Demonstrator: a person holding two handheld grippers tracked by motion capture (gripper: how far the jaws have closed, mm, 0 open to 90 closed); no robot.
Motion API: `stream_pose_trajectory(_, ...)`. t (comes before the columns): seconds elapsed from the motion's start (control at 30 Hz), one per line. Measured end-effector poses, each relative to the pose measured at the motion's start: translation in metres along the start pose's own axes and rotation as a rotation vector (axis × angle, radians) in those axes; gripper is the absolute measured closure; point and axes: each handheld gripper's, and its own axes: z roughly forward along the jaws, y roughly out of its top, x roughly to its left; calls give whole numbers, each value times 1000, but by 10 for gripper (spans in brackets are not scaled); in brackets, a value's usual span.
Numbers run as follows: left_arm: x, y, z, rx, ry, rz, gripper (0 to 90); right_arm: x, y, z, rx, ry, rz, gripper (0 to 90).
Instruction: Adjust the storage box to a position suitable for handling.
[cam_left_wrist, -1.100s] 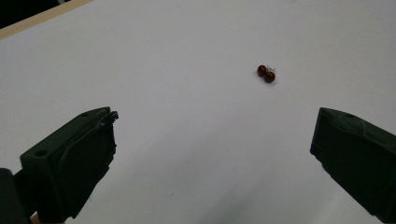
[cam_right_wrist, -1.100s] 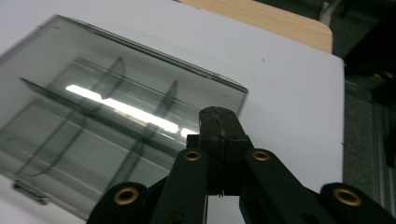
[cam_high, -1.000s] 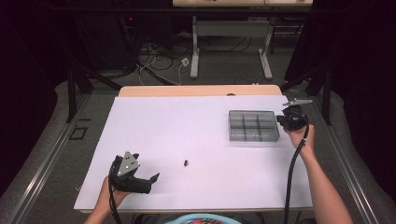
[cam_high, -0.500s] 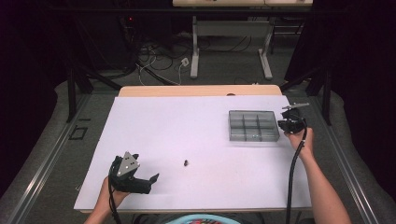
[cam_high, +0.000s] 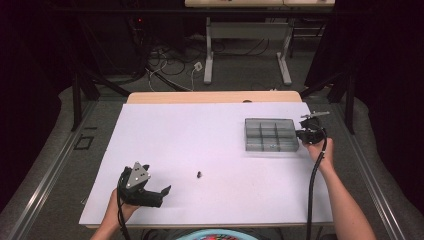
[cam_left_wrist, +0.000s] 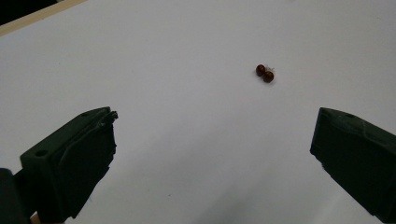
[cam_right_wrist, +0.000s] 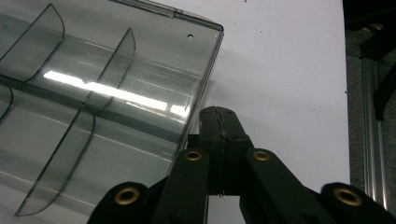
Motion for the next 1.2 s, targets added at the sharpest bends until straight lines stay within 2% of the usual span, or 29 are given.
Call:
stream_pose_trajectory(0.13,1,1,2,6,-4,10,0,2,0,0,-2,8,-3,900)
stream_pose_trajectory(0.2,-1,1,2,5,-6,9,0,7,1,1,-3,8,-30,900)
stream_pose_trajectory(0.43,1,1,0,7,-5,6,0,15,3,2,-11,6,-54,900)
stream_pose_trajectory(0.53,0,1,1,1,-3,8,0,17,3,3,-23,-8,-55,900)
stream_pose_trajectory(0.8,0,1,0,0,-3,8,0,20,3,5,-36,-8,-53,900)
stream_pose_trajectory(0.87,0,1,1,8,-5,10,0,22,4,6,-42,-5,-69,900)
stream_pose_trajectory(0.93,0,1,1,6,-3,12,0,26,4,7,-46,5,-67,900)
stream_pose_trajectory(1.2,0,0,0,-3,-1,9,0,41,7,9,-51,16,-105,900)
